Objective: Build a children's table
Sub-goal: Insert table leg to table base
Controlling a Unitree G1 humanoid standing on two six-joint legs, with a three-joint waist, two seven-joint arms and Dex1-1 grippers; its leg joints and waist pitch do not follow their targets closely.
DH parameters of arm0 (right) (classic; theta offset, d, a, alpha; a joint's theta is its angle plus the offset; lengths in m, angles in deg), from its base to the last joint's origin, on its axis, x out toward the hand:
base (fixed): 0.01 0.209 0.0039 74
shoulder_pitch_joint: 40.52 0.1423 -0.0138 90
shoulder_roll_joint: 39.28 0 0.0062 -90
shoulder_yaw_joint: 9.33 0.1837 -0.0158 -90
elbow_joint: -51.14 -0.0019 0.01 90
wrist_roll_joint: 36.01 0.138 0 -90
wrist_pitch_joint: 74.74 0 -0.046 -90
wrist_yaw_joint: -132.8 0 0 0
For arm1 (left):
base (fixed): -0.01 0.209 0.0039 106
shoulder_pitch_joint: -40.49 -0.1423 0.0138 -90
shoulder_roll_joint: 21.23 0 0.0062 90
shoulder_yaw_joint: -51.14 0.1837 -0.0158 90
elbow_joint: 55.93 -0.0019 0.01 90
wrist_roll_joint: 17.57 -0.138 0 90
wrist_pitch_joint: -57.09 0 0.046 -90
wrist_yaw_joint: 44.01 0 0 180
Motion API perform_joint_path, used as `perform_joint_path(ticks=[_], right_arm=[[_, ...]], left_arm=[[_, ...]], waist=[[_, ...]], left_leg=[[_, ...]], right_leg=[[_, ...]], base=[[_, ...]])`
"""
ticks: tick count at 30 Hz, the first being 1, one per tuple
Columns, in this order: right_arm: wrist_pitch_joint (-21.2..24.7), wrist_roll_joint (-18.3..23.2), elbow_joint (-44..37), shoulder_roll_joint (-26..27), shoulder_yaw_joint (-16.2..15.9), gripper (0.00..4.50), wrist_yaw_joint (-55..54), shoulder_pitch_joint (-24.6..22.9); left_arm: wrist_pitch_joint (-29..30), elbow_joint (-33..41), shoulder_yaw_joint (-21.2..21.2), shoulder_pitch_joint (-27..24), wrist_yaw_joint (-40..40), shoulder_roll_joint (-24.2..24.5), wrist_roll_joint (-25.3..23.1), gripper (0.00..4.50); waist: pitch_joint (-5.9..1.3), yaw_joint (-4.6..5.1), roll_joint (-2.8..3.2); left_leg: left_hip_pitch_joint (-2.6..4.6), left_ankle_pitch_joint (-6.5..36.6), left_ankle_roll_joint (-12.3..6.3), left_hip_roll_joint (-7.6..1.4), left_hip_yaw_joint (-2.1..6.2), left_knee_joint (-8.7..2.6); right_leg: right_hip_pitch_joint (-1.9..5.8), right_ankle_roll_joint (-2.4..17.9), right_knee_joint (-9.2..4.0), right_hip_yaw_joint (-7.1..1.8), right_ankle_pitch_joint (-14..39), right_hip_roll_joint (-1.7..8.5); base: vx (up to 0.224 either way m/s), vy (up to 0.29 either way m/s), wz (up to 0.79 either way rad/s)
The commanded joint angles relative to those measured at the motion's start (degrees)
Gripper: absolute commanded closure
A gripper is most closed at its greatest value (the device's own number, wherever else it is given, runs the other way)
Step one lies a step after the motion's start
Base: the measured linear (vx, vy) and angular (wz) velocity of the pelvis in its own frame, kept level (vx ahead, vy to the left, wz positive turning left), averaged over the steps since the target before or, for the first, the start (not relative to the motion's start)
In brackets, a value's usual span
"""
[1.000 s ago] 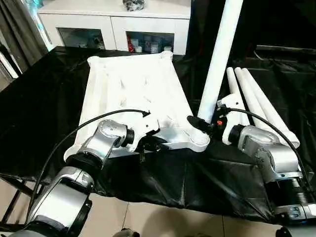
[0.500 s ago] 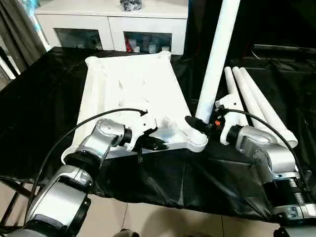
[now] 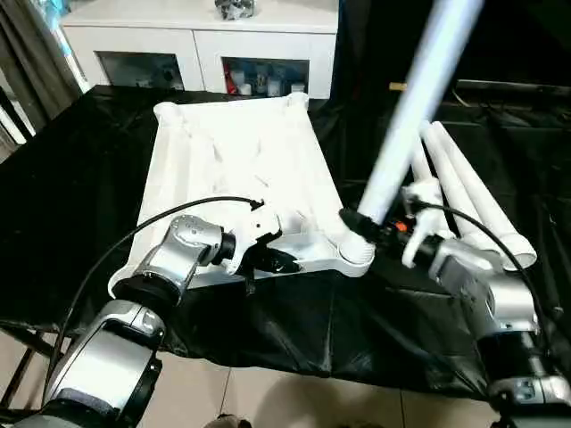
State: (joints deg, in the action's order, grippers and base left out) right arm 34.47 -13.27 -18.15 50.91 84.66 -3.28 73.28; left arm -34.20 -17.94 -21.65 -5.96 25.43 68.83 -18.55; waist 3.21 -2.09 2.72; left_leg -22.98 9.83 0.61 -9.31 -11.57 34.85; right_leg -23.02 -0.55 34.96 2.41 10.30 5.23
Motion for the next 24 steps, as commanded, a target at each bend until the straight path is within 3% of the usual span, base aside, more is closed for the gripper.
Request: perform_joint_path(ticks=[1, 10, 15, 24], right_arm=[[-1.6, -0.2, 2.1, 0.8, 0.8, 2.62, -0.4, -2.0], [-6.6, -0.1, 1.0, 2.0, 1.5, 2.62, -0.1, -5.6], [-10.7, -4.1, -1.0, 1.2, 0.1, 2.62, -2.2, -7.7], [-10.2, -7.5, -3.4, 0.1, -3.8, 2.62, -2.6, -7.7]], left_arm=[[0.1, 1.0, -0.6, -0.4, 0.9, -0.8, 0.9, 4.50], [0.0, 0.2, -1.2, 0.1, -0.6, -1.3, 0.6, 4.50], [-0.3, -0.3, -1.3, 0.3, -1.3, -1.5, 0.3, 4.50], [-0.6, -0.2, -1.0, -0.1, -1.5, -1.6, -0.2, 4.50]], waist=[[-4.21, -0.19, -0.27], [-4.11, -0.12, -0.12], [-4.09, -0.25, -0.14], [-3.94, -0.18, -0.50]], left_leg=[[1.85, 16.4, -1.23, -3.69, 1.76, -4.57], [1.90, 17.9, -1.00, -3.72, 1.87, -4.81], [1.88, 17.4, -1.32, -3.70, 1.85, -4.88], [1.83, 18.2, -1.43, -3.72, 1.91, -4.99]], right_leg=[[2.35, 17.0, -4.21, -1.94, 9.8, 3.61], [2.22, 16.3, -4.53, -1.95, 12.2, 3.65], [2.11, 15.7, -4.60, -1.95, 12.1, 3.58], [1.98, 14.7, -4.89, -2.08, 14.7, 3.67]], base=[[0.000, 0.000, 0.00], [0.000, 0.000, 0.00], [0.000, 0.000, 0.00], [0.000, 0.000, 0.00]])
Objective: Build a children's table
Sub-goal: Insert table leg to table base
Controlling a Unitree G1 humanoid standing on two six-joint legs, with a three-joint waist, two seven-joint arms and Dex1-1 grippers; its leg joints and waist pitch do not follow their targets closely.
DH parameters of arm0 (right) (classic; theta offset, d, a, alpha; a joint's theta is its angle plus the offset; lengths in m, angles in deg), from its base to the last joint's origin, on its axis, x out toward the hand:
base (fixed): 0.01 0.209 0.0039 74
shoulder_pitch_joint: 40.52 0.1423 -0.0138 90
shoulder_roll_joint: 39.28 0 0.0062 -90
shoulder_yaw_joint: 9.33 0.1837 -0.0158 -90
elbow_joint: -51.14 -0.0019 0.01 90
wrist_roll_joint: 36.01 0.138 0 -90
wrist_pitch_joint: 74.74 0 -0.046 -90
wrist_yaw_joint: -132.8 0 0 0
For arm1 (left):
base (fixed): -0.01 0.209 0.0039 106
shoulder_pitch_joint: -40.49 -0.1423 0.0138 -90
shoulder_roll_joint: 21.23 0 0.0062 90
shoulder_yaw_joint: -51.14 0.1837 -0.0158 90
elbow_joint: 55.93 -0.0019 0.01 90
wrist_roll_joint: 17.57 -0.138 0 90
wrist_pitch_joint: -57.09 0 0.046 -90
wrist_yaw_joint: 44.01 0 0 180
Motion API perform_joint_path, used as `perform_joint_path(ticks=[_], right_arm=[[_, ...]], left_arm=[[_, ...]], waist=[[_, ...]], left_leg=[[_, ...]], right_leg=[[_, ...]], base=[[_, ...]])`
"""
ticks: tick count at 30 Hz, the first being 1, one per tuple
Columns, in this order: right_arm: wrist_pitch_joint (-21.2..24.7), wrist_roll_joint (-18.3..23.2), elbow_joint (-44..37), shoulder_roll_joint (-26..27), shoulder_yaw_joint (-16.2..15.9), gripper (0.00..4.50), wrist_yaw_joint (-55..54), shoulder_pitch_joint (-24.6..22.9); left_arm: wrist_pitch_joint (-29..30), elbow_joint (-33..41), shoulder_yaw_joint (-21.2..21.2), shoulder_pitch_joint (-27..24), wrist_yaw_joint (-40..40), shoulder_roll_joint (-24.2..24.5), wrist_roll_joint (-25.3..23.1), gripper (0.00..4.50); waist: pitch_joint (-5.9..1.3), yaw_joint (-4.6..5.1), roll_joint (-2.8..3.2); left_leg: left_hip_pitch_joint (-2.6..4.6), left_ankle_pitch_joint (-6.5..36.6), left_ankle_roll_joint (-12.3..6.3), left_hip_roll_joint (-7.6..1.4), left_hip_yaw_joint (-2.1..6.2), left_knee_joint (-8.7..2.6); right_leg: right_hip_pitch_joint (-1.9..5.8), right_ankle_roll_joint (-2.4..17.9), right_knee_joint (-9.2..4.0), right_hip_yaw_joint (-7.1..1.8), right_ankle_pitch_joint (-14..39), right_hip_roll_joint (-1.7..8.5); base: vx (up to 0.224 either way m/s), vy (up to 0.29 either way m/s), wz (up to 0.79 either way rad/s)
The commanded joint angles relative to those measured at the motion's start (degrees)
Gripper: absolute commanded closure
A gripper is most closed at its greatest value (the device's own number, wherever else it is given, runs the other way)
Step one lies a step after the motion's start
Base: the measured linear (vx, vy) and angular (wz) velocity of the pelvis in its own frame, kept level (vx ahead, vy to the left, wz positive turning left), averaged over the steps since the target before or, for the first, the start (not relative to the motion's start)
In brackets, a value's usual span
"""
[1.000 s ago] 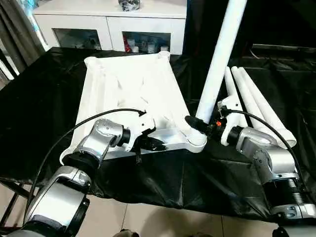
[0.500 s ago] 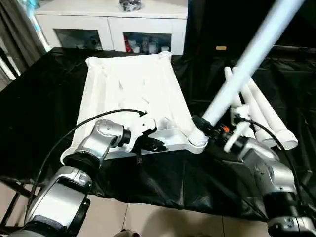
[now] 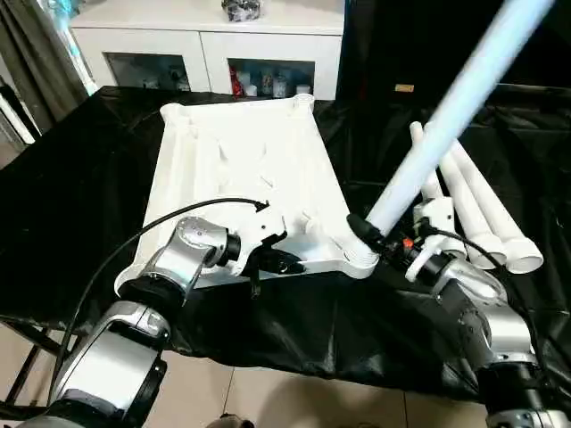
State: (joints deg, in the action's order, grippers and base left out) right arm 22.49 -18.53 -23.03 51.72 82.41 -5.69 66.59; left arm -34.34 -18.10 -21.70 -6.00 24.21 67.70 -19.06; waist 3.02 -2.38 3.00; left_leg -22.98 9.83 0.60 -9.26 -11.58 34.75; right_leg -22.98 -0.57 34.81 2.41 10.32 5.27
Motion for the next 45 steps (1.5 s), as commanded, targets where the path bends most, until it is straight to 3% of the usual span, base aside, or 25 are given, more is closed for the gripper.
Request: perform_joint_path(ticks=[1, 7, 13, 17, 28, 36, 40, 45], right_arm=[[2.0, -2.3, 1.4, -0.9, -1.9, 2.62, 0.1, -0.8], [4.4, -3.5, 2.7, -2.8, -5.3, 2.62, 3.8, 0.7], [4.8, -4.1, 4.2, -3.7, -7.4, 2.62, 7.5, 1.7], [4.8, -3.4, 4.6, -3.9, -8.5, 2.62, 10.0, 2.0], [3.8, -2.5, 5.2, -5.5, -12.8, 2.62, 22.2, 2.2], [2.3, -3.3, 7.3, -4.4, -13.0, 2.62, 22.9, 3.3], [1.7, -2.8, 8.2, -3.1, -11.7, 2.62, 21.7, 3.6], [0.3, -2.5, 7.8, -2.4, -10.7, 2.62, 20.1, 2.5]], left_arm=[[-0.5, 0.1, -0.9, -0.1, -0.2, -0.4, 0.3, 4.50], [-0.7, 1.2, -0.5, -0.7, 0.7, -0.1, 0.2, 4.50], [-0.5, 2.6, -0.2, -1.0, 2.6, 1.0, 0.3, 4.50], [-0.7, 3.6, 0.0, -1.0, 4.3, 1.7, 0.4, 4.50], [-1.2, 5.2, 2.1, 0.5, 14.9, 5.3, 0.3, 4.50], [-1.1, 3.8, 1.2, 2.1, 13.5, 5.6, -0.6, 4.50], [-0.1, 2.6, -0.7, 3.0, 8.6, 4.4, -0.1, 4.50], [0.1, 1.6, -1.6, 3.5, 5.2, 4.1, -0.2, 4.50]], waist=[[-3.74, 0.17, -0.95], [-3.67, 0.20, -1.25], [-3.79, 0.13, -1.61], [-3.80, 0.01, -1.44], [-3.64, -0.71, -1.36], [-3.65, -1.06, -1.45], [-3.45, -1.05, -1.87], [-3.29, -1.18, -1.75]], left_leg=[[1.81, 18.2, -1.49, -3.76, 1.91, -4.91], [1.74, 18.0, -1.71, -3.77, 1.93, -4.86], [1.61, 16.4, -2.50, -3.84, 1.85, -4.81], [1.65, 16.0, -2.85, -3.87, 1.80, -4.79], [1.95, 18.8, -1.17, -4.21, 1.81, -5.21], [2.08, 20.8, 0.43, -4.24, 1.94, -5.46], [2.19, 22.7, 0.98, -4.22, 2.07, -5.53], [2.45, 24.9, 1.71, -4.25, 2.35, -5.66]], right_leg=[[1.93, 14.6, -4.75, -2.05, 14.9, 3.57], [1.87, 14.0, -4.87, -2.10, 16.8, 3.67], [2.00, 14.5, -4.66, -2.07, 14.6, 3.66], [2.01, 15.1, -4.54, -2.02, 13.3, 3.66], [1.78, 15.9, -4.36, -2.05, 14.0, 3.71], [1.65, 15.6, -4.39, -2.10, 14.9, 3.86], [1.43, 14.6, -4.87, -2.18, 19.0, 4.06], [1.02, 12.7, -5.40, -2.25, 23.9, 4.19]], base=[[0.000, 0.000, 0.00], [0.000, 0.000, 0.00], [0.000, 0.000, 0.00], [0.000, 0.000, 0.00], [0.000, 0.000, 0.00], [0.000, 0.000, 0.00], [0.000, 0.000, 0.00], [0.000, 0.000, 0.00]])
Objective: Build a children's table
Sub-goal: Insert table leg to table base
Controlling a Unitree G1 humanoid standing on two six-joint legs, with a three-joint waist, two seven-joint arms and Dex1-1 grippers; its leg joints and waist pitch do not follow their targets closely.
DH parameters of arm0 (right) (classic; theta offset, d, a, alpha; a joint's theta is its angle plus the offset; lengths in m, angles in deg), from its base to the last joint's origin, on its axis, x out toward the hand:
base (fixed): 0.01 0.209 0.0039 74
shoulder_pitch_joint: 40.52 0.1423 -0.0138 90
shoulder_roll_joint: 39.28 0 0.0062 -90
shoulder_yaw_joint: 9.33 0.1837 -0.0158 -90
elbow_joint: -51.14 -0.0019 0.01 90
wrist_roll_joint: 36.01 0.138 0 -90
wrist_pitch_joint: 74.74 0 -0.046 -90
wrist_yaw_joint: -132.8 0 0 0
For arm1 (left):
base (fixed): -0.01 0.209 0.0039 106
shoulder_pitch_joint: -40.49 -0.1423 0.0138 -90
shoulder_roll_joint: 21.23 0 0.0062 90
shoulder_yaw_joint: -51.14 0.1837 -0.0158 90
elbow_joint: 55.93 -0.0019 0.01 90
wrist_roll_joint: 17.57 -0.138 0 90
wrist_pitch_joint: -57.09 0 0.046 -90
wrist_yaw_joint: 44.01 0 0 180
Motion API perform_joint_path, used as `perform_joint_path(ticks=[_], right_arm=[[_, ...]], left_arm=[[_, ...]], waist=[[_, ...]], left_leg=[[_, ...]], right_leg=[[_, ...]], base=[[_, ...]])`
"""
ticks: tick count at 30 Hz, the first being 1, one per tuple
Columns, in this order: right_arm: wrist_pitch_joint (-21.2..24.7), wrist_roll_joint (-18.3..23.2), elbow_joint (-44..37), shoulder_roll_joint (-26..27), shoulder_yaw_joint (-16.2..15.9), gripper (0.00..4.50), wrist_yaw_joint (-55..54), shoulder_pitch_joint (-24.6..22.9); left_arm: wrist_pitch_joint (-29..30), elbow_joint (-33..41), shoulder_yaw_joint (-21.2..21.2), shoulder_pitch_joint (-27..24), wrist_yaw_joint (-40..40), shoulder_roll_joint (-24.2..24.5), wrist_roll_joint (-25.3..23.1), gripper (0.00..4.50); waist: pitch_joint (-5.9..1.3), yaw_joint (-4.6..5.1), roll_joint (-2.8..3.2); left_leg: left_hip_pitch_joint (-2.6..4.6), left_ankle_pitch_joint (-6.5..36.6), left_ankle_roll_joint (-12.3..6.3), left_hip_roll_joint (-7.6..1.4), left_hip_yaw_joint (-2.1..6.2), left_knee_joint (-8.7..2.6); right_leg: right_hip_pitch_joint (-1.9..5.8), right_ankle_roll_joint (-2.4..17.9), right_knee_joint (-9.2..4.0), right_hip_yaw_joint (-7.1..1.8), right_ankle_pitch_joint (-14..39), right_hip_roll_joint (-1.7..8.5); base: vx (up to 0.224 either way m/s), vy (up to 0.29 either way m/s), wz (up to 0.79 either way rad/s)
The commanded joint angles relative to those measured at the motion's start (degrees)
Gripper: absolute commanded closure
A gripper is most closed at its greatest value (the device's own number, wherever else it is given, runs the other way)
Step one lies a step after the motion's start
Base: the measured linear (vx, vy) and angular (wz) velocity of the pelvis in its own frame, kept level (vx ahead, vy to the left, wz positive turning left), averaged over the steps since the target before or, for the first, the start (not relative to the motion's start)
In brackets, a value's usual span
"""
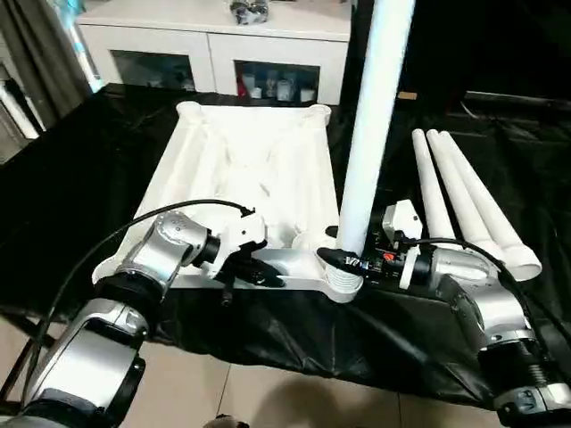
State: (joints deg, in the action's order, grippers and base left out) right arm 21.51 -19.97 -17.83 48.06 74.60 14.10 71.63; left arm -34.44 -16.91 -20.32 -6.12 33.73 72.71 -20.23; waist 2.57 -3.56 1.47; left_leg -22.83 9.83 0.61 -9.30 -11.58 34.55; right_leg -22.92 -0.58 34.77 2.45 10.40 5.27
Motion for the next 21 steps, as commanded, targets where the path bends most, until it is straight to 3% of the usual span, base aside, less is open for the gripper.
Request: perform_joint_path(ticks=[1, 3, 4, 5, 8, 9, 10, 11, 12, 13, 21], right_arm=[[1.3, -1.0, 2.6, 1.3, -2.9, 2.62, 0.3, -2.5], [0.3, -0.8, 2.5, 1.9, -1.7, 2.62, -1.4, -3.3], [-0.3, -0.8, 2.5, 2.2, -1.3, 2.62, -2.0, -3.6], [-1.2, -0.7, 2.8, 2.5, -0.4, 2.62, -3.0, -4.1], [-1.6, -0.6, 3.0, 2.7, 0.0, 2.62, -3.5, -4.4], [-2.1, -0.5, 3.0, 2.9, 0.6, 2.62, -4.2, -4.8], [-2.6, -0.5, 3.1, 3.1, 1.0, 2.62, -4.8, -5.1], [-3.4, -0.5, 3.3, 3.4, 1.7, 2.62, -6.0, -6.1], [-3.4, -0.5, 3.3, 3.4, 1.7, 2.62, -6.0, -6.1], [-3.9, -0.8, 3.4, 3.5, 1.8, 2.62, -6.4, -6.7], [-4.2, -2.3, 4.2, 3.2, 0.7, 2.62, -5.6, -6.9]], left_arm=[[0.2, 0.4, -2.9, 3.6, -4.4, -0.9, 1.0, 4.50], [0.3, 0.2, -3.6, 3.7, -5.5, -0.9, 1.2, 4.50], [0.3, 0.1, -3.9, 3.7, -5.9, -0.9, 1.3, 4.50], [0.1, -0.2, -4.2, 3.7, -6.7, -0.9, 1.2, 4.50], [0.2, -0.4, -4.3, 3.8, -7.0, -0.9, 1.2, 4.50], [0.1, -0.7, -4.3, 3.9, -7.2, -0.9, 1.2, 4.50], [0.0, -0.8, -4.4, 3.9, -7.4, -0.9, 1.2, 4.50], [-0.1, -1.4, -4.5, 4.0, -7.7, -0.9, 1.3, 4.50], [-0.1, -1.4, -4.5, 4.0, -7.7, -0.9, 1.3, 4.50], [0.1, -1.5, -4.5, 4.1, -7.8, -1.0, 1.4, 4.50], [-0.1, -1.3, -3.7, 3.9, -5.8, -1.3, 1.0, 4.50]], waist=[[-2.83, 0.02, -0.29], [-2.78, 0.03, 0.07], [-2.79, 0.16, -0.12], [-2.73, 0.25, 0.11], [-2.75, 0.41, 0.08], [-2.78, 0.24, 1.04], [-2.72, 0.40, 0.46], [-2.74, 0.17, 1.59], [-2.61, 0.37, 1.16], [-2.61, 0.48, 1.12], [-2.65, 0.48, 1.48]], left_leg=[[2.41, 25.6, 2.00, -4.26, 2.40, -5.49], [2.39, 26.5, 2.44, -4.26, 2.49, -5.61], [2.40, 27.4, 2.68, -4.23, 2.53, -5.67], [2.31, 28.1, 2.93, -4.18, 2.64, -5.79], [2.21, 28.5, 2.98, -4.16, 2.79, -5.85], [2.29, 28.8, 3.23, -4.13, 2.89, -5.85], [2.41, 29.5, 3.28, -4.15, 2.70, -5.84], [2.58, 29.9, 3.50, -4.10, 2.88, -5.85], [2.58, 30.6, 3.54, -4.13, 2.67, -5.99], [2.61, 31.6, 3.82, -4.13, 2.88, -6.08], [2.49, 29.9, 3.00, -4.17, 2.69, -6.21]], right_leg=[[0.79, 12.4, -5.46, -2.31, 24.3, 4.16], [0.70, 12.3, -5.50, -2.36, 24.3, 4.17], [0.69, 12.2, -5.58, -2.34, 24.5, 4.19], [0.73, 12.0, -5.63, -2.28, 24.7, 4.13], [0.83, 11.9, -5.62, -2.22, 24.9, 4.19], [0.79, 11.9, -5.56, -2.26, 24.8, 4.29], [0.60, 12.0, -5.82, -2.28, 24.4, 4.11], [0.62, 12.2, -5.69, -2.29, 24.0, 4.21], [0.49, 12.1, -6.04, -2.27, 24.2, 3.99], [0.74, 12.2, -5.91, -2.12, 24.2, 3.96], [0.92, 12.8, -5.89, -2.10, 23.0, 4.03]], base=[[0.000, 0.000, 0.00], [0.000, 0.000, 0.00], [0.000, 0.000, 0.00], [0.000, 0.000, 0.00], [0.000, 0.000, 0.00], [0.000, 0.000, 0.00], [0.000, 0.000, 0.00], [0.000, 0.000, 0.00], [0.000, 0.000, 0.00], [0.000, 0.000, 0.00], [0.000, 0.000, 0.00]])
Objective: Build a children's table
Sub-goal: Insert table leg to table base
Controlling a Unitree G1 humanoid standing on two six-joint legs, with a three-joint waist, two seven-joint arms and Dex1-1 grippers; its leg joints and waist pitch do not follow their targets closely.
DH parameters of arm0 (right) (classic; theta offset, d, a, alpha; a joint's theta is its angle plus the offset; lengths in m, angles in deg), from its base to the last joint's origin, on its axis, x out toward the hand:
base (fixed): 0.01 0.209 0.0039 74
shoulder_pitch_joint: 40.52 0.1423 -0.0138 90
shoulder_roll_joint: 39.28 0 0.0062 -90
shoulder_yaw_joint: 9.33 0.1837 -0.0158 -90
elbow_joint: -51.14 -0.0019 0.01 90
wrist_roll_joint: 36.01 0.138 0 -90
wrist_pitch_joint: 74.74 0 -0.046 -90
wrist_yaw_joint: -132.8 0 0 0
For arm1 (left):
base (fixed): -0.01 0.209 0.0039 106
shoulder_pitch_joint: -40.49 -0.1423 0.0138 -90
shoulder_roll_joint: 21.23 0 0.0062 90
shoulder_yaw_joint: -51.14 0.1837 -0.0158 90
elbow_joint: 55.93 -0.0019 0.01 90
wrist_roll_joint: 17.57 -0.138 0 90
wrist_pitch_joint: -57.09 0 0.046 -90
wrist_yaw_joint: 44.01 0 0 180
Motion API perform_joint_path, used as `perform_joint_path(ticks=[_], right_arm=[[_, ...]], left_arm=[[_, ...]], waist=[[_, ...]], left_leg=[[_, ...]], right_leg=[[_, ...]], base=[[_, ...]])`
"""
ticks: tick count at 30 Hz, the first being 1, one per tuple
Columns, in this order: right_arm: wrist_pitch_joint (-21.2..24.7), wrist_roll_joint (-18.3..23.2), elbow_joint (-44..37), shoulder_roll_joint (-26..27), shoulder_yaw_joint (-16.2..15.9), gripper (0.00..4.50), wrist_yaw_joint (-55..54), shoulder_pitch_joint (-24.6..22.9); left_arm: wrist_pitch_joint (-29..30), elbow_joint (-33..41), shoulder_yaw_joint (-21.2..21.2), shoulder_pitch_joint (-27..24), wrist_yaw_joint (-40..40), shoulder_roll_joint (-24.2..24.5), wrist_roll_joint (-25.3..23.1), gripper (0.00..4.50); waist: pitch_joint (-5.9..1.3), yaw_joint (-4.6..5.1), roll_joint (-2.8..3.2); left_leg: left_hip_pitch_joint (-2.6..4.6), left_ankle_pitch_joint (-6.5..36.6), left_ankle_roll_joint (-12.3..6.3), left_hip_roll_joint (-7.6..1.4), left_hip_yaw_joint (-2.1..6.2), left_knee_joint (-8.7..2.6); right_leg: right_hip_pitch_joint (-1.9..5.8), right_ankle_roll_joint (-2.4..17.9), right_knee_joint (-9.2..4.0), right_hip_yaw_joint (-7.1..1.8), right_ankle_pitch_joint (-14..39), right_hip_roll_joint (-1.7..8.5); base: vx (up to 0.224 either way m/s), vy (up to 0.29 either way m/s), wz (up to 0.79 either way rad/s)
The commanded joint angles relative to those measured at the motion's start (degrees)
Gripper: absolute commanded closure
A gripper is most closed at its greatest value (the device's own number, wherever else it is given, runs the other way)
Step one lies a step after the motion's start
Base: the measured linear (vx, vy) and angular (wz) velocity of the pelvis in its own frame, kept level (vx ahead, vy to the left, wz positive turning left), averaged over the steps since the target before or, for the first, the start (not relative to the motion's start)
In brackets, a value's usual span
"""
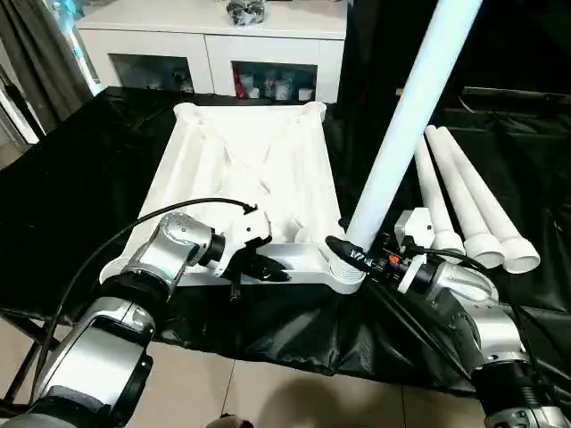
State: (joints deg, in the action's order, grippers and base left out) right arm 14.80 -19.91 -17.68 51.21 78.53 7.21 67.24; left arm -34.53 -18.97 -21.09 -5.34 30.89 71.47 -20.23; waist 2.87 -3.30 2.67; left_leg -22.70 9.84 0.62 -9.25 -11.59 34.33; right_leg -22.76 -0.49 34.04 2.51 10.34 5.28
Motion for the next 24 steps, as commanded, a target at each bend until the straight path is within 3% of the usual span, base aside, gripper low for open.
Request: perform_joint_path(ticks=[1, 2, 3, 5, 9, 14, 16, 17, 20, 21, 22, 23, 24], right_arm=[[2.4, -2.6, 4.4, 0.0, -3.5, 2.62, 1.4, -2.3], [2.5, -2.7, 4.6, -0.1, -3.6, 2.62, 1.5, -2.3], [2.7, -2.8, 4.9, -0.2, -3.7, 2.62, 1.6, -2.2], [2.6, -3.1, 5.7, -0.2, -3.8, 2.62, 1.0, -2.0], [2.1, -3.3, 8.8, 0.8, -2.3, 2.62, -2.2, -1.3], [-1.0, -6.3, 17.7, 3.4, 1.0, 2.62, -15.0, 3.0], [-1.2, -7.1, 21.2, 4.7, 1.6, 2.62, -19.7, 5.4], [-0.9, -7.5, 22.9, 5.5, 1.6, 2.62, -21.9, 6.7], [-0.6, -8.1, 24.8, 6.5, 1.4, 2.62, -24.7, 8.5], [0.6, -8.9, 27.9, 8.0, 1.3, 2.62, -29.6, 11.5], [1.5, -9.3, 29.4, 8.7, 1.3, 2.62, -32.3, 13.1], [1.8, -9.6, 30.5, 9.1, 1.3, 2.62, -33.7, 14.0], [2.2, -9.9, 31.4, 9.4, 1.2, 2.62, -34.8, 14.9]], left_arm=[[-0.2, 0.6, -2.8, 3.1, -2.9, 0.0, 0.9, 4.50], [-0.2, 0.6, -2.7, 3.1, -2.9, 0.0, 0.9, 4.50], [-0.2, 0.5, -2.7, 3.1, -3.0, 0.0, 0.9, 4.50], [-0.3, 0.4, -2.8, 3.1, -3.2, -0.1, 0.9, 4.50], [0.3, 0.4, -3.4, 3.0, -5.0, -0.4, 1.1, 4.50], [2.3, 0.2, -4.4, 3.6, -11.9, -2.3, 0.5, 4.50], [3.3, 0.1, -4.7, 4.3, -16.3, -4.0, -0.1, 4.50], [3.9, 0.0, -4.7, 4.7, -18.9, -5.1, -0.5, 4.50], [4.6, 0.0, -4.7, 5.1, -22.0, -6.5, -1.1, 4.50], [5.7, -0.3, -4.5, 5.9, -27.2, -8.8, -2.2, 4.50], [6.3, -0.2, -4.1, 6.2, -29.8, -10.0, -3.0, 4.50], [6.5, 0.0, -3.8, 6.3, -31.1, -10.7, -3.4, 4.50], [7.0, 0.2, -3.4, 6.4, -32.3, -11.4, -3.8, 4.50]], waist=[[-2.94, 0.24, 0.33], [-2.92, 0.36, -0.38], [-2.88, 0.21, 0.02], [-2.83, 0.24, -0.47], [-2.68, 0.32, -0.44], [-2.41, 1.19, -0.27], [-2.23, 2.25, -0.08], [-2.40, 2.54, 0.18], [-2.19, 2.83, 0.39], [-2.24, 3.03, 0.57], [-1.88, 3.53, 0.51], [-1.83, 3.80, 0.53], [-1.88, 3.91, 0.40]], left_leg=[[2.34, 30.1, 3.04, -4.24, 2.71, -6.00], [2.29, 30.0, 2.86, -4.25, 2.64, -6.01], [2.36, 30.0, 2.81, -4.24, 2.70, -5.97], [2.37, 29.7, 2.52, -4.24, 2.64, -5.90], [2.31, 30.0, 2.63, -4.27, 2.82, -6.00], [2.62, 34.3, 4.05, -4.05, 3.32, -6.01], [2.72, 37.3, 4.82, -3.89, 3.82, -6.17], [2.61, 37.7, 4.92, -3.91, 4.02, -6.35], [3.06, 40.5, 5.07, -3.85, 4.01, -6.48], [3.09, 41.4, 5.08, -3.83, 4.12, -6.61], [3.55, 43.7, 5.60, -3.83, 4.13, -6.73], [4.26, 45.6, 5.66, -3.67, 4.05, -6.72], [4.50, 45.9, 5.42, -3.56, 3.91, -6.60]], right_leg=[[0.76, 12.8, -5.18, -2.18, 23.1, 4.08], [0.76, 12.7, -5.25, -2.15, 23.3, 4.03], [0.67, 12.6, -5.23, -2.20, 24.0, 4.14], [0.59, 12.2, -5.44, -2.25, 25.5, 4.26], [0.45, 11.4, -5.54, -2.26, 27.4, 4.32], [0.00, 9.2, -6.23, -1.85, 33.6, 4.41], [0.11, 8.0, -6.49, -1.02, 36.1, 4.18], [0.49, 7.7, -6.47, -0.75, 34.9, 4.14], [0.12, 7.4, -7.06, -0.18, 34.1, 3.94], [0.39, 7.4, -7.19, 0.14, 32.9, 3.87], [-0.14, 7.4, -7.32, 0.78, 32.5, 3.43], [-0.19, 6.7, -7.66, 1.46, 32.8, 3.04], [-0.23, 6.5, -7.80, 1.60, 32.9, 3.02]], base=[[0.000, 0.000, 0.00], [0.000, 0.000, 0.00], [0.000, 0.000, 0.00], [0.000, 0.000, 0.00], [0.000, 0.000, 0.00], [0.000, 0.000, 0.00], [0.000, 0.000, 0.00], [0.000, 0.000, 0.00], [-0.015, 0.014, -0.06], [0.000, 0.000, 0.00], [0.000, 0.000, 0.00], [0.000, 0.000, 0.00], [0.000, 0.000, 0.00]])
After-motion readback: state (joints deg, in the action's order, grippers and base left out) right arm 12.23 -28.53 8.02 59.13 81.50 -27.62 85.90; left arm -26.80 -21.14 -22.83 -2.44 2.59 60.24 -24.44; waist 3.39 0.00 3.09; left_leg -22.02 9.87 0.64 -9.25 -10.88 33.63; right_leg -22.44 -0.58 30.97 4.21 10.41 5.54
